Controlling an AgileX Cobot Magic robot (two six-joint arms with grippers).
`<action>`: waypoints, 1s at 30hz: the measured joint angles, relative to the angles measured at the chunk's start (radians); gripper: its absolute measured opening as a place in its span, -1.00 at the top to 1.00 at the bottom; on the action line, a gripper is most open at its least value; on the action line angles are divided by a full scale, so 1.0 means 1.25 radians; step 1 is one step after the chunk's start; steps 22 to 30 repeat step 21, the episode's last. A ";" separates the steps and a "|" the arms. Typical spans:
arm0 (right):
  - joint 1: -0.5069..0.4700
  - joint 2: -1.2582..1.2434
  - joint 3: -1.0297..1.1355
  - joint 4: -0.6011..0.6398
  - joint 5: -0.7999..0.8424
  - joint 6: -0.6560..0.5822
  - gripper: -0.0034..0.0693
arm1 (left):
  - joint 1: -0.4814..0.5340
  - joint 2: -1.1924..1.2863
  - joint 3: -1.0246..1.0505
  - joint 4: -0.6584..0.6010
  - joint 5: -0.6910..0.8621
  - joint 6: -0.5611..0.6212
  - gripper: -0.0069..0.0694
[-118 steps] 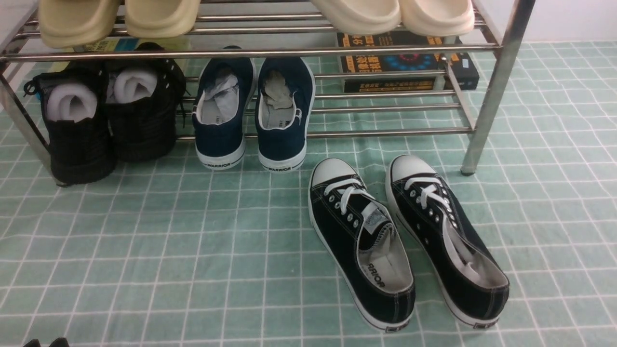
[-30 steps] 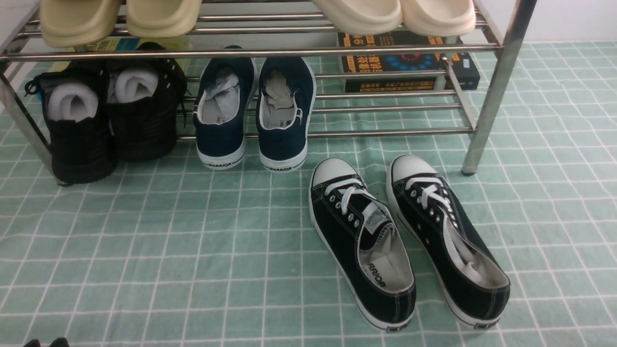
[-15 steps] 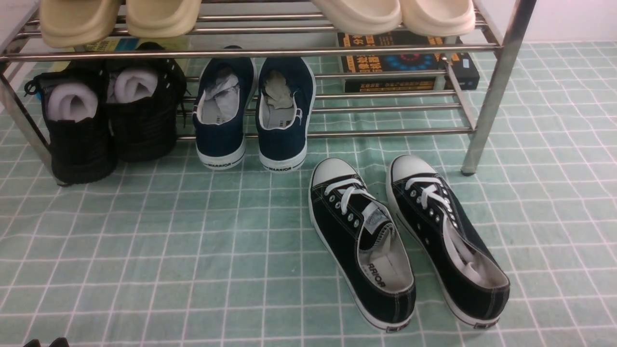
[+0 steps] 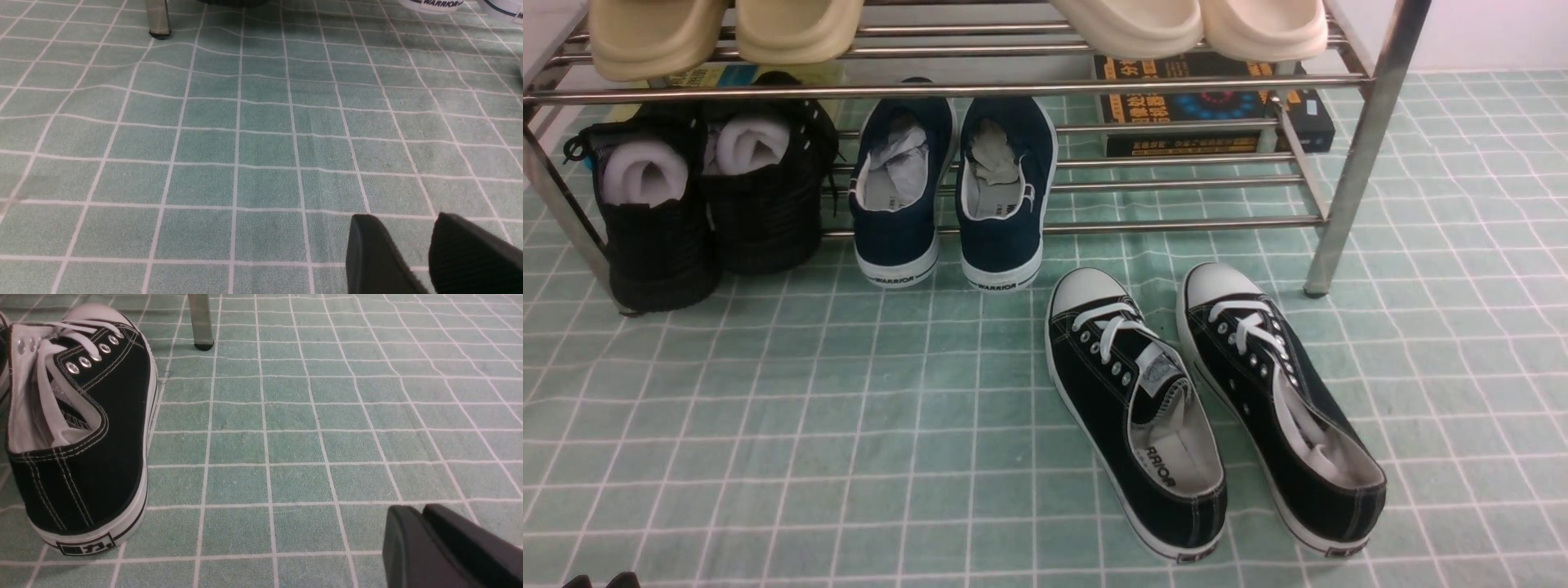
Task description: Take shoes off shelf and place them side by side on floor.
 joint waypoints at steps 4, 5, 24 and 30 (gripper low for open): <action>0.000 0.000 0.000 0.000 0.000 0.000 0.69 | 0.000 0.000 0.000 0.000 0.000 0.000 0.18; 0.000 0.000 0.000 0.000 0.000 0.000 0.69 | 0.000 0.000 0.000 0.000 0.000 0.000 0.18; 0.000 0.000 0.000 0.000 0.000 0.000 0.66 | 0.000 0.000 0.000 0.000 0.000 0.000 0.18; 0.000 0.000 0.000 0.000 0.000 0.000 0.66 | 0.000 0.000 0.000 0.000 0.000 0.000 0.18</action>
